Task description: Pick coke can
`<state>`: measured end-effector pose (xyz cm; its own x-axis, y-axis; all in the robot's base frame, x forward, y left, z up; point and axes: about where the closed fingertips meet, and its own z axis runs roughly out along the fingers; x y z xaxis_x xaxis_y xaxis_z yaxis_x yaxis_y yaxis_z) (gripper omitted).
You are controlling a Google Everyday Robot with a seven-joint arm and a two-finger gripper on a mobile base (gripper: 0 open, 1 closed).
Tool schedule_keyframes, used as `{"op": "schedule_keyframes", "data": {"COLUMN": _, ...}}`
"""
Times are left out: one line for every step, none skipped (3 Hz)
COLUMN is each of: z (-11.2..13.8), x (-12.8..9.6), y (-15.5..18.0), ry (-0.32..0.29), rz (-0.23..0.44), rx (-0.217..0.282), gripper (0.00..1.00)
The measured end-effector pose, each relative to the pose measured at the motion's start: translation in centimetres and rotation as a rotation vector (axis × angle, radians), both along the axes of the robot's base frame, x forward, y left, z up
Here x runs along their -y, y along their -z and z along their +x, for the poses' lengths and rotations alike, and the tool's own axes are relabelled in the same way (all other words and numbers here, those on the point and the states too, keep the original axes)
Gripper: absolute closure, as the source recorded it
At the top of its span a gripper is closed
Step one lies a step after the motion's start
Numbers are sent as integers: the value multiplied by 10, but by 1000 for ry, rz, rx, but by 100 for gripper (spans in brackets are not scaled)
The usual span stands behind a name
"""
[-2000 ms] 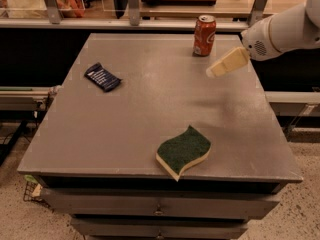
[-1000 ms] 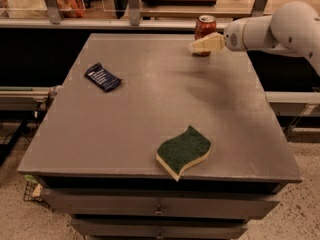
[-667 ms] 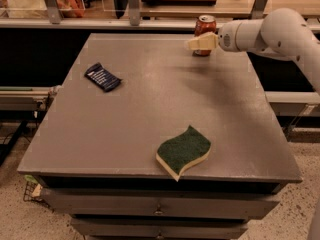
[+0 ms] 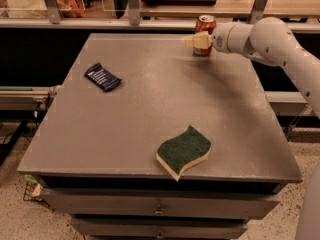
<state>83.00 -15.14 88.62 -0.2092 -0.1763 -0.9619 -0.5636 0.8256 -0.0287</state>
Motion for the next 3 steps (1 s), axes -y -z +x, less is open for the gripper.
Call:
{"op": "schedule_keyframes", "data": {"z": -2, "x": 3, "y": 1, "ry": 7, "rz": 11, "rx": 16, "gripper": 49}}
{"op": "schedule_keyframes", "data": {"z": -9, "x": 4, "y": -3, "ry": -1, "rz": 21, "rx": 20, "gripper": 73}}
{"op": "schedule_keyframes", "data": {"z": -26, "x": 3, "y": -20, "ry": -52, "rz": 55, "rx": 17, "gripper": 96}}
